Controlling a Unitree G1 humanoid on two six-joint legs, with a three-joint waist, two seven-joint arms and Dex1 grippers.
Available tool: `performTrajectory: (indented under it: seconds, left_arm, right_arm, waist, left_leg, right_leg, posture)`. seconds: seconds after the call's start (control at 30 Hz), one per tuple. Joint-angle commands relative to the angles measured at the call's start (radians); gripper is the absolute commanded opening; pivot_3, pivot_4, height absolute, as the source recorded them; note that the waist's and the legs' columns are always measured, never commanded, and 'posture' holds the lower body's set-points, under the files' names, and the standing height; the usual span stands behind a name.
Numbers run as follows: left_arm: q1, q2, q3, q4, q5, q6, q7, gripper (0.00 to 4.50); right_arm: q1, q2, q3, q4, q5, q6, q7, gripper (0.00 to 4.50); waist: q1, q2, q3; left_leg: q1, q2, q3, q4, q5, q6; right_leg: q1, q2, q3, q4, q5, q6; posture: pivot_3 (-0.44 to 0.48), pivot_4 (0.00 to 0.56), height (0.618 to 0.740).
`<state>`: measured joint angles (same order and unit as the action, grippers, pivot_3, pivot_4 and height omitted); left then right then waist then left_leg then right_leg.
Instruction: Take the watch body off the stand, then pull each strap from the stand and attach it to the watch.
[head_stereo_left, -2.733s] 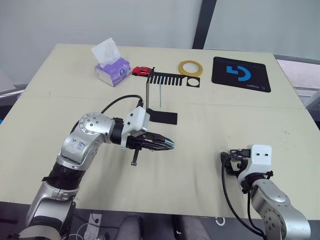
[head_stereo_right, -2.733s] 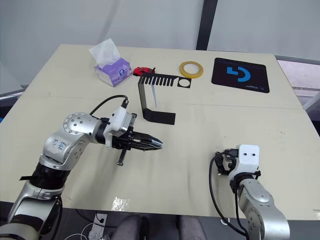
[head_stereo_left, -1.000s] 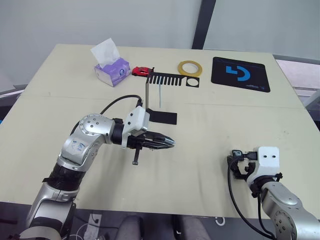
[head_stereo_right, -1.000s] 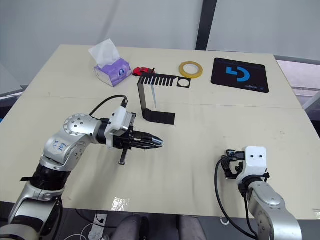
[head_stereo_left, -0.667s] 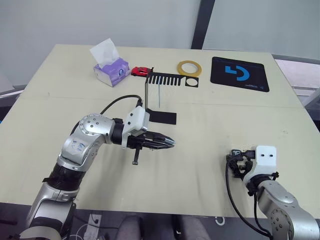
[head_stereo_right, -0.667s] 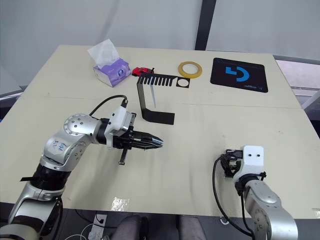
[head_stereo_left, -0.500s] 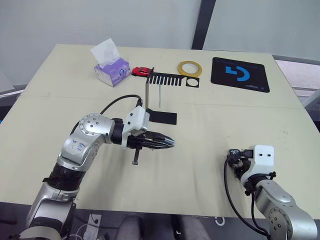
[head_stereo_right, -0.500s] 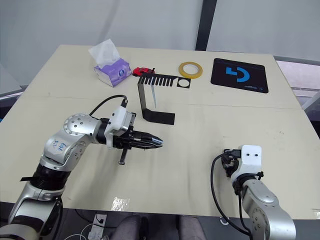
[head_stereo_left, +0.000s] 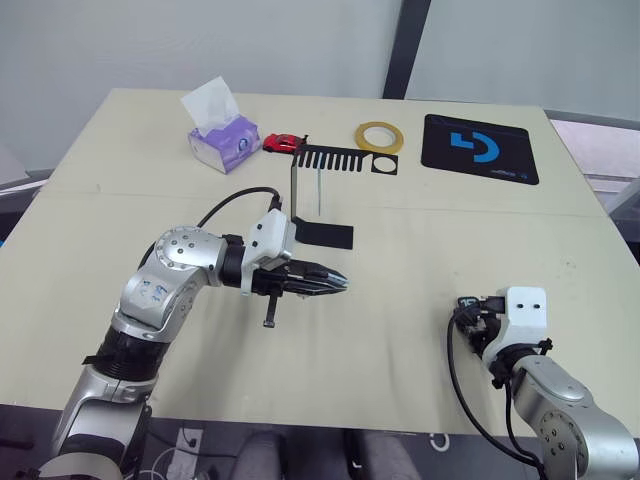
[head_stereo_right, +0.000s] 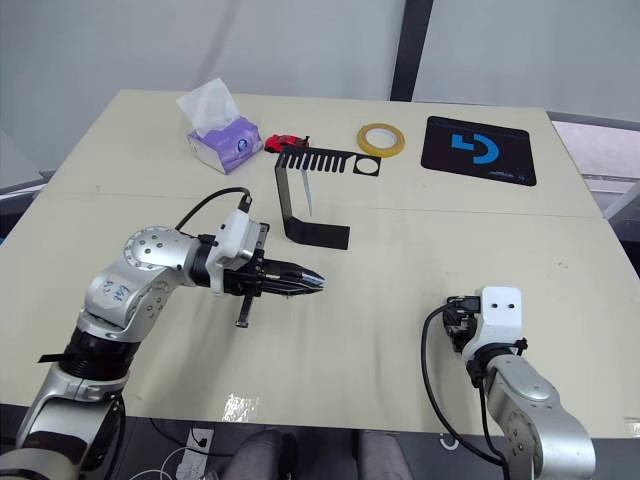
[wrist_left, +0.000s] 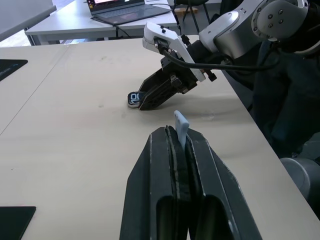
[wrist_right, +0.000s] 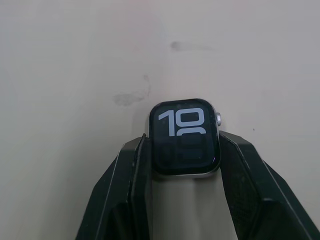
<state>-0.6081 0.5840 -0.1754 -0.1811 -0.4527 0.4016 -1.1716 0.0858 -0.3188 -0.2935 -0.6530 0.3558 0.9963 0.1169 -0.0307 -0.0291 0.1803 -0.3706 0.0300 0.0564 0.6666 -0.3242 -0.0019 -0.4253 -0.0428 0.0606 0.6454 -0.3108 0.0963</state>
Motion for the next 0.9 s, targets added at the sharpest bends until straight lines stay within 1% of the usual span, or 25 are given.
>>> performTrajectory:
  seconds: [0.03, 0.1, 0.17, 0.33, 0.43, 0.5, 0.67, 0.8, 0.9]
  left_arm:
    - [0.015, 0.019, 0.01, 0.005, 0.057, -0.068, 0.013, 0.0]
    - [0.03, 0.027, -0.004, 0.027, 0.113, -0.133, 0.021, 0.0]
    - [0.058, 0.038, -0.016, 0.063, 0.194, -0.235, 0.043, 0.0]
    - [0.081, 0.024, 0.002, 0.131, 0.293, -0.391, 0.115, 0.0]
    - [0.067, 0.022, -0.004, 0.191, 0.345, -0.515, 0.135, 0.0]
    - [0.065, 0.014, 0.005, 0.219, 0.357, -0.57, 0.153, 0.0]
    - [0.059, 0.025, 0.008, 0.277, 0.398, -0.693, 0.174, 0.0]
    - [0.047, 0.035, 0.004, 0.339, 0.451, -0.824, 0.199, 0.0]
    - [0.036, 0.036, -0.001, 0.382, 0.475, -0.882, 0.209, 0.0]
  right_arm:
    - [-0.03, -0.078, -0.037, -0.002, 0.056, 0.017, 0.095, 1.52]
    - [-0.055, -0.14, -0.039, -0.005, 0.104, 0.052, 0.163, 1.52]
    - [-0.125, -0.193, -0.041, -0.003, 0.193, 0.126, 0.237, 1.52]
    - [-0.329, -0.213, -0.011, 0.057, 0.387, 0.337, 0.326, 1.52]
    - [-0.442, -0.174, 0.015, 0.123, 0.433, 0.432, 0.316, 1.52]
    - [-0.53, -0.117, 0.035, 0.201, 0.441, 0.475, 0.295, 1.52]
    - [-0.662, -0.007, 0.059, 0.304, 0.436, 0.562, 0.254, 1.52]
    - [-0.718, 0.062, 0.056, 0.357, 0.422, 0.61, 0.227, 1.52]
    - [-0.74, 0.089, 0.066, 0.376, 0.415, 0.618, 0.215, 1.52]
  waist:
    - [0.0, 0.0, 0.0]
    - [0.0, 0.001, 0.0]
    - [-0.002, 0.001, 0.0]
    - [0.0, 0.001, 0.001]
    - [0.002, 0.001, 0.0]
    - [0.003, 0.001, 0.0]
    - [0.002, 0.001, 0.001]
    - [0.001, 0.001, 0.001]
    - [0.0, 0.001, 0.001]
  left_leg:
    - [0.0, 0.0, 0.0, 0.0, 0.0, 0.0]
    - [0.0, 0.0, 0.0, 0.0, 0.0, 0.0]
    - [0.0, 0.0, 0.001, 0.0, 0.0, 0.0]
    - [0.0, 0.001, 0.001, 0.0, 0.0, 0.001]
    - [-0.001, 0.001, 0.0, 0.0, 0.0, 0.001]
    - [-0.002, 0.001, -0.001, 0.0, 0.0, 0.001]
    - [-0.004, 0.001, -0.001, 0.0, 0.0, 0.001]
    - [-0.004, 0.001, -0.001, 0.0, 0.0, 0.001]
    - [-0.004, 0.001, -0.001, 0.0, 0.0, 0.001]
  right_leg:
    - [0.0, 0.0, 0.0, 0.0, 0.0, 0.0]
    - [0.0, 0.0, 0.0, 0.0, 0.0, 0.0]
    - [0.0, 0.001, 0.0, 0.0, 0.0, 0.0]
    - [-0.001, 0.0, 0.0, 0.0, 0.0, 0.0]
    - [-0.001, -0.001, 0.0, 0.0, 0.0, 0.0]
    - [-0.001, -0.002, 0.0, 0.0, 0.0, 0.0]
    - [-0.003, -0.003, -0.001, 0.001, 0.0, 0.0]
    - [-0.004, -0.004, -0.002, 0.002, 0.0, 0.0]
    - [-0.004, -0.004, -0.002, 0.003, 0.0, 0.0]
  posture:
    - [0.0, 0.15, 0.738]
    - [0.0, 0.15, 0.738]
    - [0.0, 0.15, 0.738]
    - [0.0, 0.15, 0.738]
    - [0.0, 0.15, 0.738]
    - [0.0, 0.15, 0.738]
    - [0.0, 0.15, 0.738]
    - [0.0, 0.15, 0.738]
    - [0.0, 0.15, 0.738]
